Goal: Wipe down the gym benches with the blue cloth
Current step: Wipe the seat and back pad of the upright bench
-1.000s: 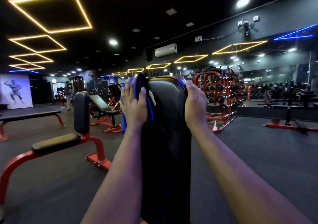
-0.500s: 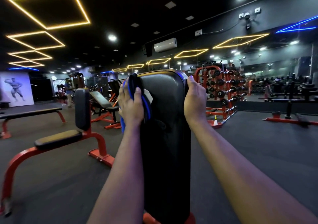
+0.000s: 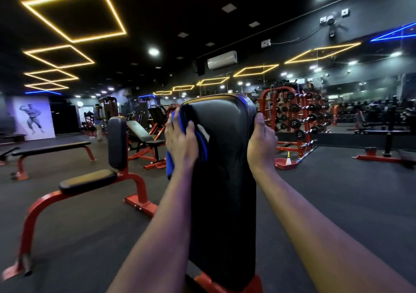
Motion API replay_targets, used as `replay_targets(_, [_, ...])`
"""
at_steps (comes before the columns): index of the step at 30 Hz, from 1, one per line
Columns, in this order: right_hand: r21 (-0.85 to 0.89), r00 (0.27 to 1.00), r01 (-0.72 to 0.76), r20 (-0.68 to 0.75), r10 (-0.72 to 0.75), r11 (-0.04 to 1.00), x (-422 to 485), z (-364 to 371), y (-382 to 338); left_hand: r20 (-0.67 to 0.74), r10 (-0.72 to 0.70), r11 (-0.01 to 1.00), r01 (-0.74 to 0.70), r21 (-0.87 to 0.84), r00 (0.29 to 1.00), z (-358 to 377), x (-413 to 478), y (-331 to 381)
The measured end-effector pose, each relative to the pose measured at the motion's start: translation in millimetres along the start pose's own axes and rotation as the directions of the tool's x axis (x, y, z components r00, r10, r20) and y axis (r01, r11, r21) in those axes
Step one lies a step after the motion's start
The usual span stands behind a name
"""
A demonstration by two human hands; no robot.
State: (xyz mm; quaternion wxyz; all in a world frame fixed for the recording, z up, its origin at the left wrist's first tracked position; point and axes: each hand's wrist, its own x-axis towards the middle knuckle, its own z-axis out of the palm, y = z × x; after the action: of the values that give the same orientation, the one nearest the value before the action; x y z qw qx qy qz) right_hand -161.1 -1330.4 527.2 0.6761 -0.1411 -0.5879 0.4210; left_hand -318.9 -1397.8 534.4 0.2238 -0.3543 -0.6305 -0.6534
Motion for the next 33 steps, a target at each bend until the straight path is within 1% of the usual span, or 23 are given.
replay_targets(3, [0.019,1.000,-0.004,-0.001,0.004,1.000,2,0,2,0.059,0.155,0.988,-0.156,0.003,0.986,7,24,15])
replay_targets(5, [0.017,1.000,-0.005,-0.004,0.005,1.000,3,1,5,0.022,0.194,0.980,-0.193,-0.053,0.981,8,13,5])
replay_targets(8, [0.031,1.000,0.000,-0.003,0.000,1.000,3,2,7,-0.029,0.127,0.984,-0.130,-0.122,0.991,5,-19,-29])
replay_targets(12, [0.030,1.000,-0.001,0.004,0.001,1.000,-1,0,5,-0.002,0.004,0.987,-0.004,-0.159,1.000,-4,-58,-59])
replay_targets(14, [-0.004,1.000,-0.008,-0.001,0.008,1.000,-1,0,4,0.017,-0.031,0.990,0.033,-0.137,0.999,-8,-73,-62])
replay_targets(15, [-0.007,1.000,-0.009,0.000,0.009,1.000,0,0,4,0.023,-0.019,0.993,0.021,-0.118,1.000,-11,-74,-59])
replay_targets(17, [-0.002,1.000,-0.003,0.010,0.003,1.000,1,-1,4,0.027,0.066,0.992,-0.062,-0.108,0.997,-14,-61,-43])
replay_targets(20, [0.023,1.000,0.002,0.018,-0.003,1.000,0,-1,3,0.061,0.202,0.973,-0.193,-0.126,0.978,-10,-22,1])
replay_targets(22, [0.040,1.000,0.004,0.011,-0.004,0.999,0,-1,5,0.084,0.254,0.965,-0.246,-0.095,0.964,-1,-6,19])
replay_targets(23, [0.045,1.000,0.001,0.006,-0.001,0.999,1,0,6,0.084,0.236,0.970,-0.230,-0.074,0.968,3,-7,21])
replay_targets(24, [0.049,1.000,-0.008,0.002,0.008,0.999,1,0,7,0.071,0.190,0.981,-0.185,-0.063,0.979,6,-12,17])
replay_targets(26, [0.055,1.000,-0.009,-0.008,0.009,0.998,3,0,10,0.034,0.106,0.990,-0.102,-0.102,0.994,5,-37,-1])
replay_targets(27, [0.062,1.000,-0.011,-0.007,0.012,0.998,4,0,12,0.030,0.100,0.987,-0.096,-0.130,0.995,1,-53,-10])
replay_targets(29, [0.080,0.998,-0.041,0.049,0.037,0.996,6,0,14,0.042,0.121,0.983,-0.114,-0.143,0.992,-5,-84,-26])
replay_targets(31, [0.109,0.981,-0.113,0.168,0.094,0.987,10,-2,15,0.067,0.135,0.985,-0.126,-0.116,0.989,-11,-108,-34])
replay_targets(33, [0.063,0.944,-0.167,0.298,0.141,0.984,11,-13,8,0.077,0.168,0.983,-0.161,-0.093,0.983,-15,-119,-26])
